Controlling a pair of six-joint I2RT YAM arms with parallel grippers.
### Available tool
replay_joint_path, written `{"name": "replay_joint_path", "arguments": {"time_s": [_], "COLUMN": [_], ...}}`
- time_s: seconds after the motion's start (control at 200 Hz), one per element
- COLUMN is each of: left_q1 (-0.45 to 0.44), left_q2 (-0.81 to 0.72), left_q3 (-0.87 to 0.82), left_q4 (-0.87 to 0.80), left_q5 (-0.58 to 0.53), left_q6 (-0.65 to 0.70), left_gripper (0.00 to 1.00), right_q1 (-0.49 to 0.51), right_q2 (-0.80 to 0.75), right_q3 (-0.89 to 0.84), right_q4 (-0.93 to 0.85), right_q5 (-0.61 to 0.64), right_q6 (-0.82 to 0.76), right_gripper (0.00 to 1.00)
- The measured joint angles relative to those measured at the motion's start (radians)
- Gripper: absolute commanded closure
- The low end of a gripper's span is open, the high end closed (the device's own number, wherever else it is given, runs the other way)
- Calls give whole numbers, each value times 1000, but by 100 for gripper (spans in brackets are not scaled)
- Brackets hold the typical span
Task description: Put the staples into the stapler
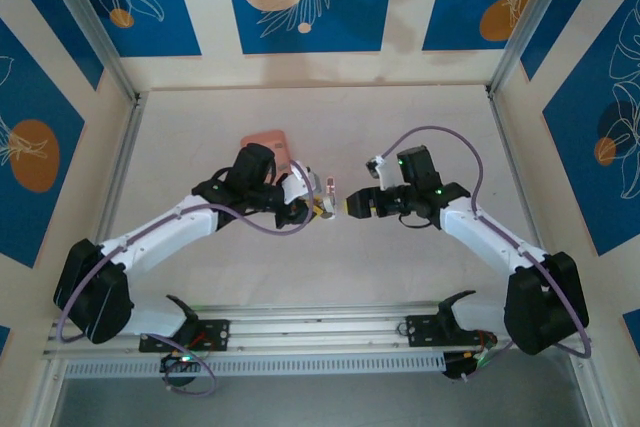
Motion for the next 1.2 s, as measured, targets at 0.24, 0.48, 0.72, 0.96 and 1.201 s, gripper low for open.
{"name": "replay_joint_path", "arguments": {"time_s": [0.24, 0.48, 0.72, 0.96, 1.201], "left_q1": [0, -3, -15, -24, -29], "left_q2": [-3, -3, -2, 2, 6], "left_q3": [0, 1, 1, 1, 1], "left_q4": [-4, -19, -23, -22, -22], "left_q5": [0, 0, -8, -12, -19], "left_q6": [0, 0, 0, 0, -1], "left_gripper": [84, 84, 83, 84, 84], "right_q1": [8, 108, 161, 179, 174], "right_q2": [-44, -64, -41, 23, 32], "right_q3": [-20, 90, 172, 181, 181], "right_q4": [1, -3, -10, -68, -110], "right_q5": [-16, -24, -24, -20, -4], "right_q6": [43, 80, 116, 113, 113], "right_gripper": [26, 25, 27, 29, 33]}}
